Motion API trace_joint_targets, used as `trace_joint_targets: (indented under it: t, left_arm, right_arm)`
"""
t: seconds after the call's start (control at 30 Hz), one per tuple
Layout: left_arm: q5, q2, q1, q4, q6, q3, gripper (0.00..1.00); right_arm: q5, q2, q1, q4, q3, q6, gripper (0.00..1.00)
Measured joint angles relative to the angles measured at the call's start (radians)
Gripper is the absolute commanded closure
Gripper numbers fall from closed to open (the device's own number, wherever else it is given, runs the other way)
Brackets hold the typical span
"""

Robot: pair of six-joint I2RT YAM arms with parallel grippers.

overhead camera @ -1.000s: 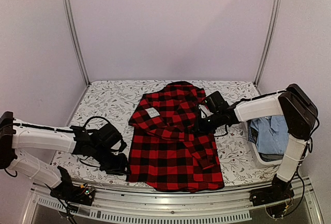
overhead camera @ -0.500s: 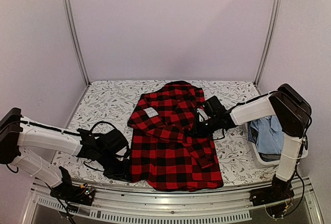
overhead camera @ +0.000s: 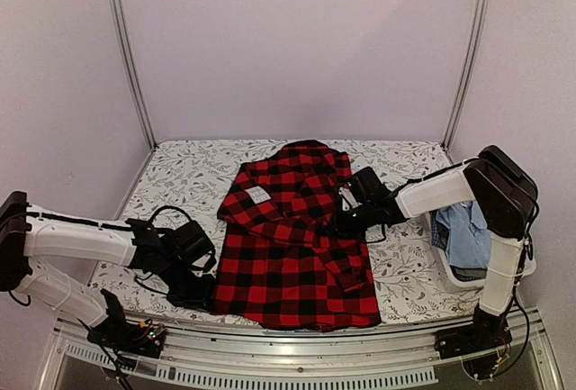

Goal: Fold and stack the long sleeve shirts
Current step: Pick up the 1/3-folded shirt from the center of the board.

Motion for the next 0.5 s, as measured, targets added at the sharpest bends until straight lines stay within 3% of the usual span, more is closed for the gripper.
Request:
trace_joint_targets:
  t: [0.17,0.5]
  left_arm:
    - [-0.008,-0.024,0.003,-0.042,0.018,0.010,1.00]
    - [0.000,-0.040,-0.009,-0.082,0.060,0.110,1.00]
  right_arm:
    - [0.023,-0.018,0.005,-0.129,0.091,-0.021,1.00]
    - [0.096,-0.095,0.005,-0.312,0.532,-0.166,1.00]
